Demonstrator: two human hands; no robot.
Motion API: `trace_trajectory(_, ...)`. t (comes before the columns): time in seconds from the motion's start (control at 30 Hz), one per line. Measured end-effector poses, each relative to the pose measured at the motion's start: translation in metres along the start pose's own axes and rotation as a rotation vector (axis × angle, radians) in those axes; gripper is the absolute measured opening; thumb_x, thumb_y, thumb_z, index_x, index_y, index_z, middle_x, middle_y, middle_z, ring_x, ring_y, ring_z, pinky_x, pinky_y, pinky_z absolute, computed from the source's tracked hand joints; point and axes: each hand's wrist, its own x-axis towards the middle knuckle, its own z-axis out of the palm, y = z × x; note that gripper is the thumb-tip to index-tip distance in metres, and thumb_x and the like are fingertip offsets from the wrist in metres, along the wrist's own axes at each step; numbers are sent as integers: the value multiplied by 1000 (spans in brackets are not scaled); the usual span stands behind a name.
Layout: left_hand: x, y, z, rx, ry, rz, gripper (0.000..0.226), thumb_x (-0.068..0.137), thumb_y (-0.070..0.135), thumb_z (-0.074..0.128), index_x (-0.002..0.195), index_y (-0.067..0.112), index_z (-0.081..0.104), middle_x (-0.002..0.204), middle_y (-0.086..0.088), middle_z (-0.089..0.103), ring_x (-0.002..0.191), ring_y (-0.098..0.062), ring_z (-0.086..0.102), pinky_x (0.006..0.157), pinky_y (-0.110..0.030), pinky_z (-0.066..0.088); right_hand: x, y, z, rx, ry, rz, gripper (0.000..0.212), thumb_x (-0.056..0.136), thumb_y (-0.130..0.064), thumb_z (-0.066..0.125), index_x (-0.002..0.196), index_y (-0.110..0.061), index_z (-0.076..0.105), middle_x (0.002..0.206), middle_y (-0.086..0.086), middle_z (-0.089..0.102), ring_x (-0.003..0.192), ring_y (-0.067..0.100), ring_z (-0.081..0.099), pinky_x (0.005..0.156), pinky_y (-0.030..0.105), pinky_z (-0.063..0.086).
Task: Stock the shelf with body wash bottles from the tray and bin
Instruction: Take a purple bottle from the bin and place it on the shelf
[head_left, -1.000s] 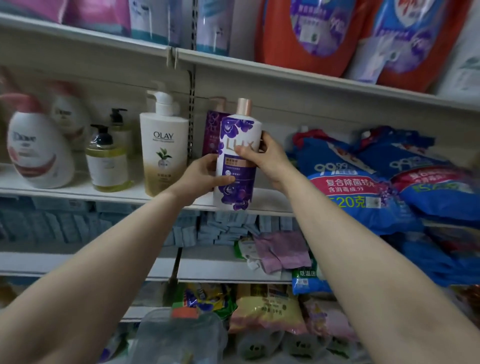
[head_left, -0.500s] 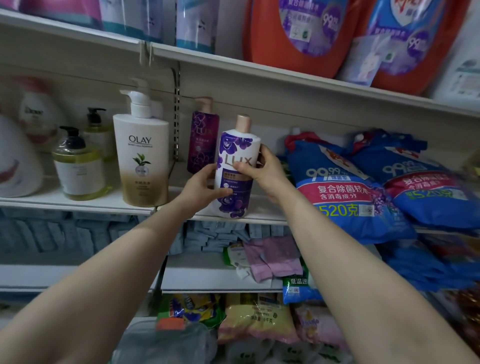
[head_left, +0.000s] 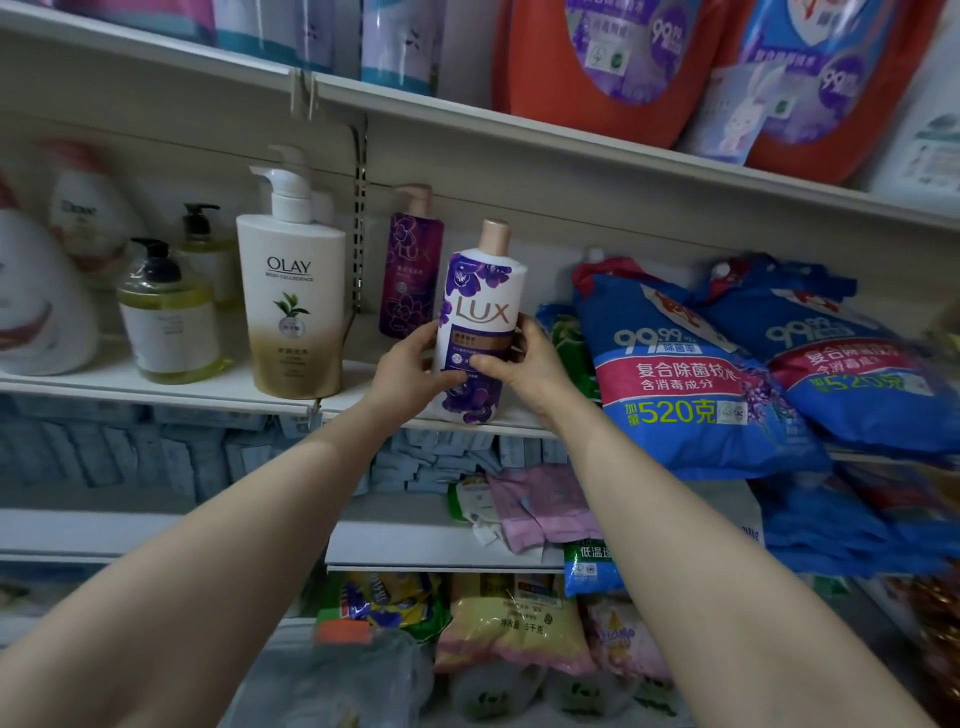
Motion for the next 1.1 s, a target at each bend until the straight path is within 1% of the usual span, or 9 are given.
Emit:
trace_trajectory(0.1, -9, -1, 0, 32, 18, 16, 70, 77, 14, 80, 139, 25, 48, 128, 6, 62, 117, -11, 58, 99, -38, 49, -7, 13, 3, -53, -3, 23, 79, 81, -2, 78, 146, -14, 36, 137, 1, 53, 116, 14, 54, 91, 23, 49)
trace_trajectory(0.23, -29, -3, -2, 45, 54, 18, 67, 80, 16, 78, 140, 21, 48, 127, 6, 60, 112, -9, 56, 93, -27, 46, -21, 28, 8, -128, 48, 85, 92, 79, -14, 83, 153, -18, 28, 145, 9, 51, 128, 23, 53, 109, 46, 45)
trace_trajectory(0.33, -46, -9, -6, 38, 75, 7, 63, 82, 17, 76, 139, 18, 49, 126, 3, 59, 112, -13, 58, 96, -31, 49, -39, 28, 13, -79, 53, 125, 94, 81, -12, 81, 155, -15, 23, 147, 12, 47, 126, 20, 52, 107, 37, 44)
trace_trajectory(0.43, -64, -20, -9, -2, 76, -16, 59, 83, 14, 75, 136, 18, 52, 122, 0, 63, 106, -15, 64, 84, -26, 54, -59, 33, 22, -47, 62, 137, 93, 83, -9, 79, 156, -14, 21, 137, 8, 51, 118, 15, 52, 98, 30, 45)
trace_trajectory(0.53, -87, -34, -11, -10, 57, -43, 53, 84, 12, 74, 133, 18, 55, 116, 1, 64, 104, -14, 64, 79, -19, 52, -84, 45, 38, -28, 73, 144, 88, 85, -8, 77, 154, -18, 24, 132, 5, 50, 123, 17, 50, 100, 32, 46)
trace_trajectory(0.73, -145, -77, -12, -14, 15, -159, 47, 84, 11, 73, 128, 19, 58, 114, -1, 65, 100, -14, 64, 87, -29, 53, -132, 82, 84, 11, -28, 233, 83, 87, -8, 75, 154, -15, 27, 139, 11, 47, 126, 22, 52, 101, 34, 47)
trace_trajectory(0.9, -209, -140, -14, -19, -30, -323, 48, 78, 5, 77, 120, 19, 60, 110, -8, 66, 99, -24, 67, 89, -36, 55, -178, 138, 134, 4, -123, 390, 69, 85, -8, 76, 144, -7, 40, 132, 15, 52, 116, 21, 56, 96, 30, 49)
trace_trajectory(1.03, -261, -192, -15, 21, -50, -489, 49, 79, -2, 74, 124, 10, 59, 106, -5, 64, 95, -19, 63, 82, -21, 53, -212, 183, 166, 28, -200, 514, 60, 89, 1, 69, 141, -1, 40, 135, 22, 52, 117, 28, 58, 87, 19, 46)
trace_trajectory(1.1, -286, -217, -15, 49, -60, -567, 51, 79, -1, 74, 127, 9, 58, 106, -4, 62, 98, -19, 61, 87, -24, 50, -228, 208, 180, 38, -253, 578, 60, 90, -2, 69, 142, -4, 41, 136, 20, 52, 124, 29, 56, 91, 22, 44)
